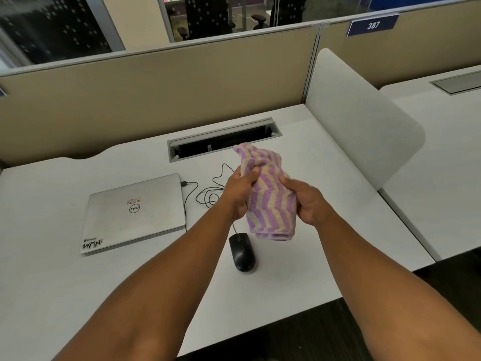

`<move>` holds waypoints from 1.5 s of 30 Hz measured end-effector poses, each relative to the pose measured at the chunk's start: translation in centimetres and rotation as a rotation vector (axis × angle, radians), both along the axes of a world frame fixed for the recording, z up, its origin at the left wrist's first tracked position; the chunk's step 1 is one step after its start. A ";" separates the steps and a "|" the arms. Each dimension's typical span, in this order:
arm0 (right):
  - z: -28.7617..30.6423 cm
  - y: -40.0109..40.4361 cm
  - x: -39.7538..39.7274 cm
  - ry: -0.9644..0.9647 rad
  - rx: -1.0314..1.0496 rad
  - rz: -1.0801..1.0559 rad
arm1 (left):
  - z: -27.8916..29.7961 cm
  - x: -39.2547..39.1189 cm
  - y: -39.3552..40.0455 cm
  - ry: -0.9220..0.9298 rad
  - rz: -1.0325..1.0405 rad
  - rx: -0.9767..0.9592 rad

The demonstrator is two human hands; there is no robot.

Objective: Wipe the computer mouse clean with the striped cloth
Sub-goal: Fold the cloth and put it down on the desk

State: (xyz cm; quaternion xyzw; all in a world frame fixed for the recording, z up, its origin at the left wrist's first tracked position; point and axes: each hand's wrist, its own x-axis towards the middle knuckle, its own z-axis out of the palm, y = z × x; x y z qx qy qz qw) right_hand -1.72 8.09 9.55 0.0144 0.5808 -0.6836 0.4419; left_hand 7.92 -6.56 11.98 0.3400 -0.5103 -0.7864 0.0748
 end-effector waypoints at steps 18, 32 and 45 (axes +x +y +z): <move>-1.6 1.3 -3.8 0.244 0.398 0.026 | -5.6 0.8 1.6 -0.209 -0.291 0.007; -7.2 -0.3 -5.6 0.666 0.805 0.198 | -10.5 -3.1 2.1 -0.359 -0.328 -0.115; -10.4 -0.5 -2.9 1.229 1.031 0.436 | -13.4 -3.3 3.9 -0.563 -0.558 -1.251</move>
